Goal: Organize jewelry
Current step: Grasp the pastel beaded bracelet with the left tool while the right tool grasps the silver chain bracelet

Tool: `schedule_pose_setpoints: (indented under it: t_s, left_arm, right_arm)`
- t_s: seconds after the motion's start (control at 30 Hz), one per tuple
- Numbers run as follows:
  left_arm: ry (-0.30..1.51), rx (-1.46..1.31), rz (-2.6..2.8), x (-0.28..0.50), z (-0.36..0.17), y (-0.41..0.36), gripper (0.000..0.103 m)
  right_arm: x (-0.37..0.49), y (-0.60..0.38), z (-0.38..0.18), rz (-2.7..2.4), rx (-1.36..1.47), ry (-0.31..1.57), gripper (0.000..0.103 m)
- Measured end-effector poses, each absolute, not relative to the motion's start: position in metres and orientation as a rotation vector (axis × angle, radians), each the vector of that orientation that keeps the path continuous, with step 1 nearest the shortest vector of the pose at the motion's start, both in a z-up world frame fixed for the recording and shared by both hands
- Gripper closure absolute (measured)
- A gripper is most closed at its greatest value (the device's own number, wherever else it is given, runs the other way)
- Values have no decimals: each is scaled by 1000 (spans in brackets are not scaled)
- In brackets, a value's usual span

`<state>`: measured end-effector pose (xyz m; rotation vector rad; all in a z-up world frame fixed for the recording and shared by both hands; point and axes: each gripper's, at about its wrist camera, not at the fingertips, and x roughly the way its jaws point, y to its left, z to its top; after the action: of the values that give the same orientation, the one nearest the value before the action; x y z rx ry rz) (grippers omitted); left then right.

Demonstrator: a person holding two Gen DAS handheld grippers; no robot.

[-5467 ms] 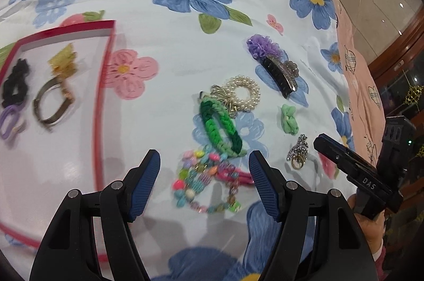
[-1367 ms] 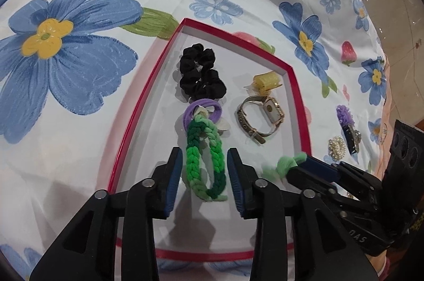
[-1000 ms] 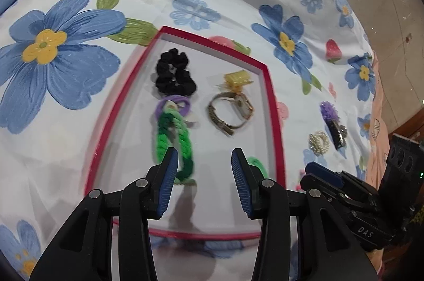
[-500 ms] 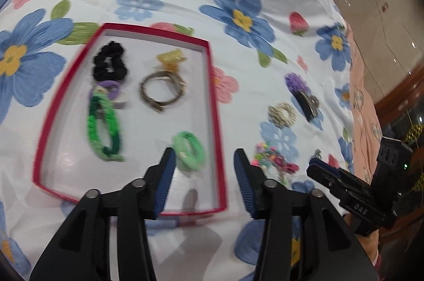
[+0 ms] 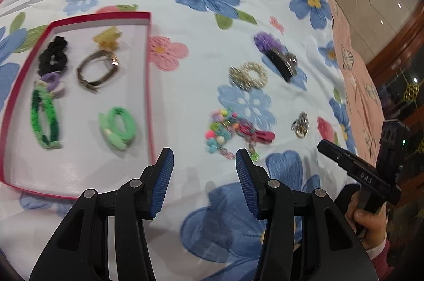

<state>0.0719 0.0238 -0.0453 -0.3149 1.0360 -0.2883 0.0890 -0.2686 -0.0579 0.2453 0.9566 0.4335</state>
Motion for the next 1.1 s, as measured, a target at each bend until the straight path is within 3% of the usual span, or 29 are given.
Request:
schedule_pose_setpoints:
  t_s: [0.6,0.97,1.0,1.07,1.1]
  left_arm:
    - [1096,-47,-356,113,-64,-42,55]
    - [1122,-24,-373,132,-87,-50,56]
    - [1124,-19,-378,133,-88,-51,58]
    - [1123,1,-386,133,-90,-55,78]
    - [1122,21,-390,132,-92,-57,80]
  right_arm:
    - [113,-309,-86,317,301,995,61]
    - [146,-310,-99,258,322,1012,59]
    - [148,-307,-101,254,315,1010,59]
    - [151,-300,-102,248,279,999,59]
    - [152,-297,-102,244,265,996,63]
